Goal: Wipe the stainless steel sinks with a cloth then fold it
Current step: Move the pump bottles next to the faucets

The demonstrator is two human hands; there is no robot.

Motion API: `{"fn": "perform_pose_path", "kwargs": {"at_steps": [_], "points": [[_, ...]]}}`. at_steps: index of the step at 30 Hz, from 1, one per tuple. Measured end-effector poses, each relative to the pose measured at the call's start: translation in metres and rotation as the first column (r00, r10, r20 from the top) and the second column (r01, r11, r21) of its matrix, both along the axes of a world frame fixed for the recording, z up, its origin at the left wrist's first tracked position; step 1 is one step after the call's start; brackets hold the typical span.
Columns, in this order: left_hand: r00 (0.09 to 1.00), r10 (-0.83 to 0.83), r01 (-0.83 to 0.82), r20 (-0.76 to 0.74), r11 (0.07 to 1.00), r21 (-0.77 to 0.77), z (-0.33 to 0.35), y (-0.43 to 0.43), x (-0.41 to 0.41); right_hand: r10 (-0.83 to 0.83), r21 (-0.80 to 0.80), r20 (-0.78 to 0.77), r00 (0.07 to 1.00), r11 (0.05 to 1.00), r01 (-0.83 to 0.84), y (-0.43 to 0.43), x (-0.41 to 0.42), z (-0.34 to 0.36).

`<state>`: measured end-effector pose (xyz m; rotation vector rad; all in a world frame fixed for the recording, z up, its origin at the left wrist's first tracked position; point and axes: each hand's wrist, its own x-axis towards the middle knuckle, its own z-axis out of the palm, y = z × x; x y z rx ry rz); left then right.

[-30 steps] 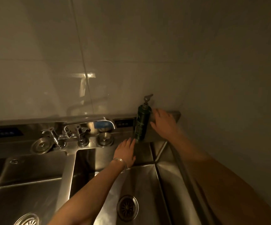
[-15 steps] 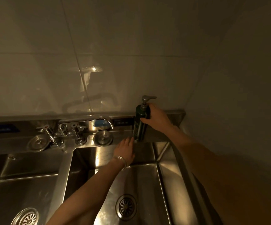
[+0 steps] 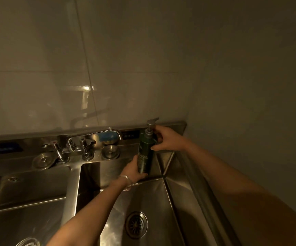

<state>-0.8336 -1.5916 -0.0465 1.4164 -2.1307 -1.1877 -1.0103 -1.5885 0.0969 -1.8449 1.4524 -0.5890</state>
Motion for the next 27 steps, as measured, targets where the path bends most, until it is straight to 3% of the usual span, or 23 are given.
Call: {"fn": "perform_pose_path", "kwargs": {"at_steps": [8, 13, 18, 27], "points": [[0.987, -0.031, 0.041, 0.156, 0.997, -0.058, 0.003, 0.072, 0.070, -0.068, 0.014, -0.205, 0.976, 0.997, 0.073, 0.080, 0.084, 0.007], [0.981, -0.027, 0.054, 0.193, 0.989, -0.138, 0.011, 0.118, 0.135, -0.195, -0.134, -0.288, 0.938, 0.978, 0.162, 0.126, 0.162, 0.007], [0.961, 0.007, 0.053, 0.276, 0.977, -0.208, 0.022, 0.149, 0.202, -0.219, -0.248, -0.562, 0.797, 0.965, 0.090, 0.160, 0.220, 0.018], [0.898, 0.096, 0.090, 0.430, 0.916, -0.392, 0.036, 0.200, 0.268, -0.140, -0.345, -0.651, 0.746, 0.930, -0.126, 0.198, 0.264, 0.037]]}}
